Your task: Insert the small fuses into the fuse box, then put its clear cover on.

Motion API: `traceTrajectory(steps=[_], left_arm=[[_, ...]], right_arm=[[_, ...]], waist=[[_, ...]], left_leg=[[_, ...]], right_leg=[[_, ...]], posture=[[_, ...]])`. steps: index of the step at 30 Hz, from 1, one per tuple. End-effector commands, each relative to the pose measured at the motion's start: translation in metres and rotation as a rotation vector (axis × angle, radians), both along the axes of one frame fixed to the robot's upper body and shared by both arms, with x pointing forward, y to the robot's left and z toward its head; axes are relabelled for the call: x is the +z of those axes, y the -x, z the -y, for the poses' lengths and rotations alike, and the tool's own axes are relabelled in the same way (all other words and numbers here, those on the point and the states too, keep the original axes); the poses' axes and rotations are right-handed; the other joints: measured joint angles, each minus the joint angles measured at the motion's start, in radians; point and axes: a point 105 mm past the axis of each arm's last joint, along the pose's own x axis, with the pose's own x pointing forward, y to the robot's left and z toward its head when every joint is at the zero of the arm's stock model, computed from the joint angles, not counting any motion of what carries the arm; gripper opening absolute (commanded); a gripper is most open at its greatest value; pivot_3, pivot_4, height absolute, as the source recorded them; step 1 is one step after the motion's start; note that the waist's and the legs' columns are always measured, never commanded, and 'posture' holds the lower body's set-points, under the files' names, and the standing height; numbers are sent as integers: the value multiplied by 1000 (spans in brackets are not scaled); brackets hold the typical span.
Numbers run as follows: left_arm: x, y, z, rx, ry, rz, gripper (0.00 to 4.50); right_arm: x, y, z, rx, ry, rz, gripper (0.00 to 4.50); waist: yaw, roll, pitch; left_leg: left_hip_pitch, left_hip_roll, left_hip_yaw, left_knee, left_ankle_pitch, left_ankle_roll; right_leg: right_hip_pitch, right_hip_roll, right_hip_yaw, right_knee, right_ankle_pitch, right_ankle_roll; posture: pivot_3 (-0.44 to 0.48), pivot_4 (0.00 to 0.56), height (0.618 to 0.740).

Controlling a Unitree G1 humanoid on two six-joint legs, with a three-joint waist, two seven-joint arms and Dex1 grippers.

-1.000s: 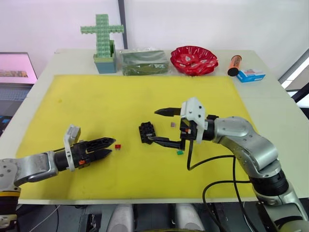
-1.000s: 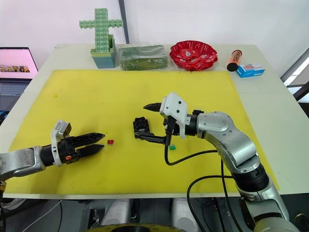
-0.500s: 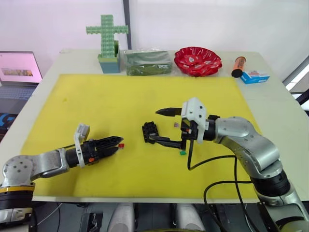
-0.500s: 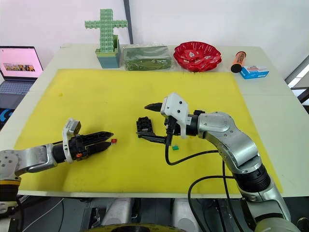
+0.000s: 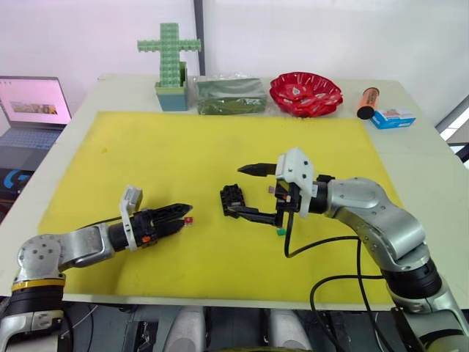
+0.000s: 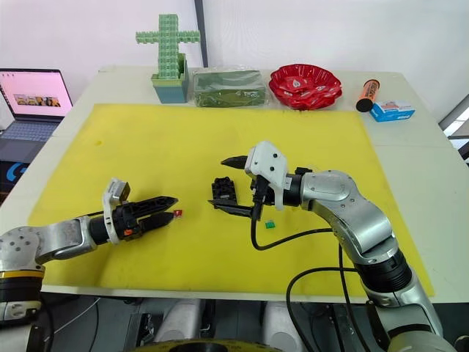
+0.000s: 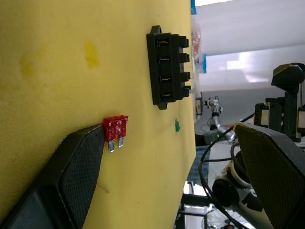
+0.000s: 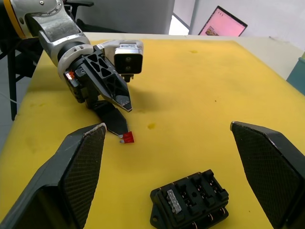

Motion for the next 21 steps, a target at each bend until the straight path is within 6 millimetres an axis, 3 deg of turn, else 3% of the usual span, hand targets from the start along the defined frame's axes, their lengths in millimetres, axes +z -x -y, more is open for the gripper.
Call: traceTrajectory(steps=[1,10,12,18,21], left_arm=[[-26,7,-4,18,-88,-82,3851],[-42,13,-19,58,-185,-115,560],[-45,15,-22,67,-204,-121,40],[-38,15,-21,74,-165,-98,40],[-12,11,-15,54,-121,30,40]], right_arm=[[12,4,1,1,-17,52,4500],[13,2,0,-7,-28,52,4500],[13,1,0,-9,-30,52,4500],[12,0,1,-11,-28,50,4500],[12,0,2,-9,-23,38,4500]], waist=[[-2,0,0],[-9,1,-1],[-11,4,-2],[-27,6,-3],[-27,5,-3]], left_leg=[[0,0,0,0,0,0],[0,0,0,-5,1,3],[0,0,0,-6,1,3],[2,0,-1,-7,1,3],[1,0,-1,-7,1,3]], right_leg=[[0,-1,0,-1,0,0],[0,0,-2,-2,0,0],[0,0,-2,-2,0,0],[0,1,-3,-2,0,0],[0,1,-4,-2,0,0]], posture=[[0,150,740],[0,150,740],[0,150,740],[0,150,740],[0,150,740]])
